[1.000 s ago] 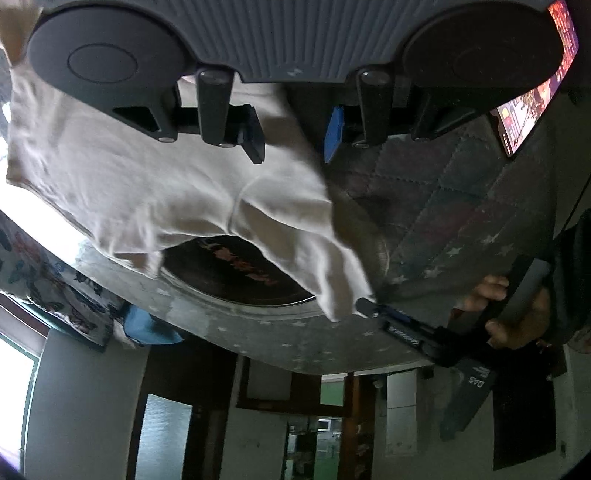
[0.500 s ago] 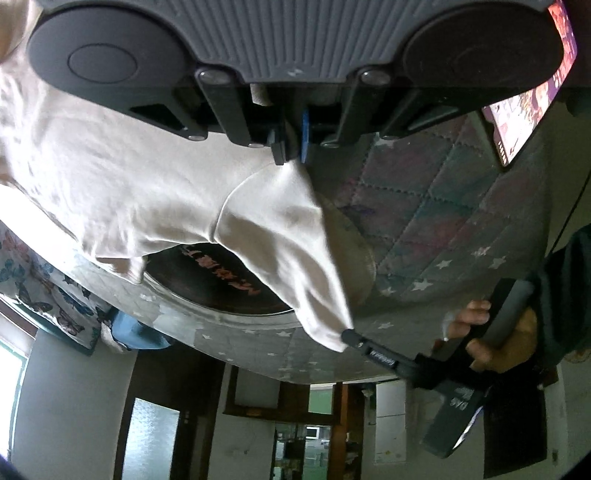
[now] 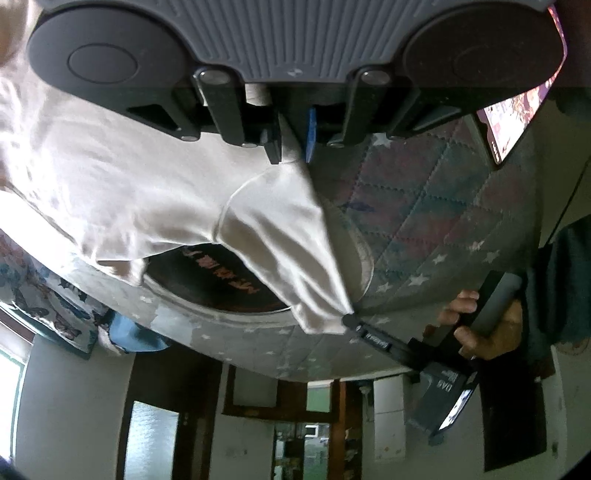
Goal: Fold clothes
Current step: 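Grasp the cream shirt edge with the left gripper and lift it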
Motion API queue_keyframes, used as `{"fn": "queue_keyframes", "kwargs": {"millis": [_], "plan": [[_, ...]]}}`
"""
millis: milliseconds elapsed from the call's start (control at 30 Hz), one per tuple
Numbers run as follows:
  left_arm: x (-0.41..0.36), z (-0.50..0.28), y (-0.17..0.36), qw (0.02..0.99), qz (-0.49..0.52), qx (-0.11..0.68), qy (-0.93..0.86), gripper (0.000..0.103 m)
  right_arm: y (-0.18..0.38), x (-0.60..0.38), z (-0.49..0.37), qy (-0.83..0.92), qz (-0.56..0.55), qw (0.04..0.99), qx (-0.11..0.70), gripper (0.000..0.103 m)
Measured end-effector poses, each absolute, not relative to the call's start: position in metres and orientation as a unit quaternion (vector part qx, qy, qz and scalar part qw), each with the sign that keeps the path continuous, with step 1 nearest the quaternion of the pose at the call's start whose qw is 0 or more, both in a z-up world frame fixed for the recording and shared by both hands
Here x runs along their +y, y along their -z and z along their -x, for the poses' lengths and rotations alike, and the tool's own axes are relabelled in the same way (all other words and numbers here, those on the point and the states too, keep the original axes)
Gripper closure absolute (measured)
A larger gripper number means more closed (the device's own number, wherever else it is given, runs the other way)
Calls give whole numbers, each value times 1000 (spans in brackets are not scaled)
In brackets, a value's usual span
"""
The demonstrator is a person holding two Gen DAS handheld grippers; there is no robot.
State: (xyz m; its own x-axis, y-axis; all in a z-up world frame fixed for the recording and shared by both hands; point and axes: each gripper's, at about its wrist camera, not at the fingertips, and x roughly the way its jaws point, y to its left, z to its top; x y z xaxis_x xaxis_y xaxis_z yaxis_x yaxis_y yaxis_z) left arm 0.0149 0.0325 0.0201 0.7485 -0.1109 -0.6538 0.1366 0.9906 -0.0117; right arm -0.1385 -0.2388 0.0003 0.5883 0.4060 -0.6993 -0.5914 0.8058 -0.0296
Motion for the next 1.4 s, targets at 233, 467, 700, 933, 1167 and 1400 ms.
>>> {"fn": "queue_keyframes", "kwargs": {"millis": [233, 467, 700, 933, 1167, 1400], "plan": [[39, -19, -41, 938, -13, 342, 50, 75, -26, -285, 129, -241, 89, 902, 346, 84], [0, -31, -63, 934, -17, 342, 99, 72, -45, -353, 100, -150, 56, 926, 342, 83], [-85, -65, -62, 908, 0, 369, 198, 67, -39, -422, 52, -67, 13, 933, 354, 83], [-160, -105, -48, 896, -27, 381, 226, 57, -24, -475, 11, -21, -30, 932, 360, 83], [-194, -134, -28, 891, -42, 394, 222, 57, -6, -507, -27, 0, -67, 928, 367, 83], [-200, -142, -19, 889, -51, 393, 231, 67, 7, -518, -53, -4, -91, 923, 374, 83]]}}
